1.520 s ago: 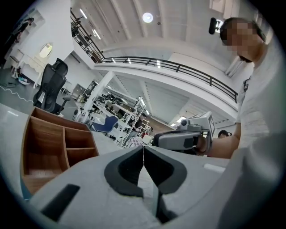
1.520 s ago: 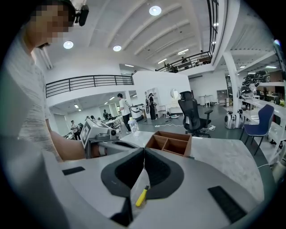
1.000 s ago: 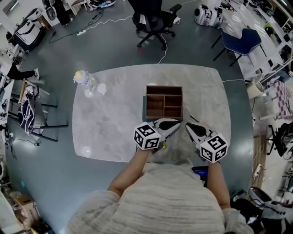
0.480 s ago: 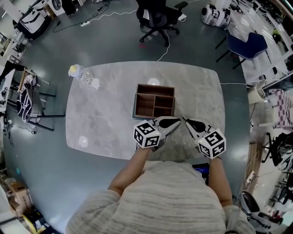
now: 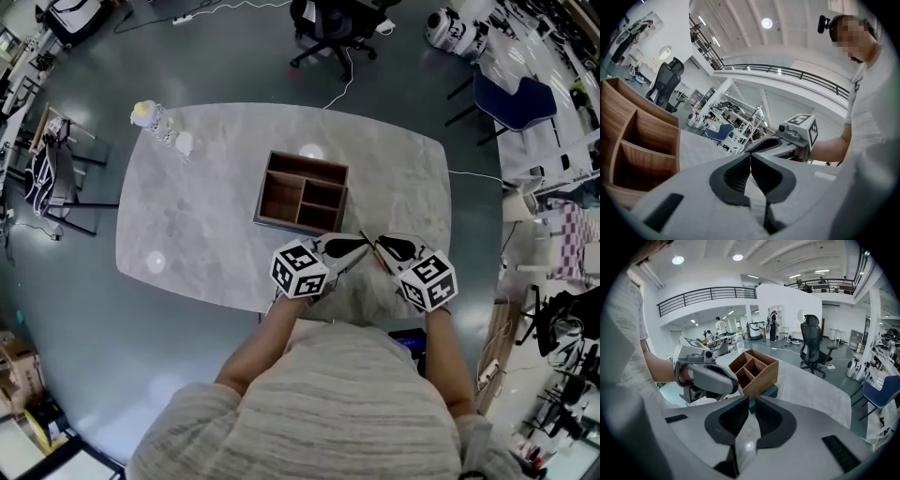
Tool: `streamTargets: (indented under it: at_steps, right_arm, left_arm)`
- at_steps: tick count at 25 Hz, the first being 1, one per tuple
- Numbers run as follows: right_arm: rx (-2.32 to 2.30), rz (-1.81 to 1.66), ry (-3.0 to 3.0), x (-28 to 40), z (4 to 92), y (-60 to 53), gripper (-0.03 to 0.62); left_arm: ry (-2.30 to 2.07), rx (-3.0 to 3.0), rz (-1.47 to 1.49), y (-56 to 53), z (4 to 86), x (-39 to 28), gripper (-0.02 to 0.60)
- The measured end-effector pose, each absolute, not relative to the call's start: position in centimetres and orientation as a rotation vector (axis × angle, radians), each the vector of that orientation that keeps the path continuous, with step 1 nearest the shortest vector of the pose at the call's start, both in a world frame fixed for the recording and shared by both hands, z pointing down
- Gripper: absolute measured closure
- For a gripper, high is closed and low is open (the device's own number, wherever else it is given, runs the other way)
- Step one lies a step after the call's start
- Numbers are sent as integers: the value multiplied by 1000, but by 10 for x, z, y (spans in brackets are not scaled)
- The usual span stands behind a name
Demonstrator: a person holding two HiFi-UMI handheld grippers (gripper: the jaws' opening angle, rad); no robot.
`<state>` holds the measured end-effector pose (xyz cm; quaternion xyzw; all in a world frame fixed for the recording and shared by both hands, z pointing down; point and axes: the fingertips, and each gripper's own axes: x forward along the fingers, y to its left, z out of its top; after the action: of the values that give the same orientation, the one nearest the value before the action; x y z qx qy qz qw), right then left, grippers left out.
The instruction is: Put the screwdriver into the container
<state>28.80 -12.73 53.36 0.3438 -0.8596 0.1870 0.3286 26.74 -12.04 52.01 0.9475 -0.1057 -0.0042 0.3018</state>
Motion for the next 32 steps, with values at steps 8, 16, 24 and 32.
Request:
streamTargets:
  at_steps: [8, 16, 24, 32]
  right_arm:
    - [762, 480, -2125, 306, 578, -122, 580]
    - [684, 536, -1996, 327, 631, -114, 579]
    - [642, 619, -1867, 338, 677, -113, 526]
    - [635, 674, -1765, 350, 713, -112, 517]
  left_arm:
    - [-309, 2482, -7, -111, 537, 279, 568]
    - [-356, 2447, 25, -103, 560, 278, 568]
    - [-369, 2410, 41, -100, 579, 273, 568]
    - [-368, 2374, 69, -98, 596, 276, 568]
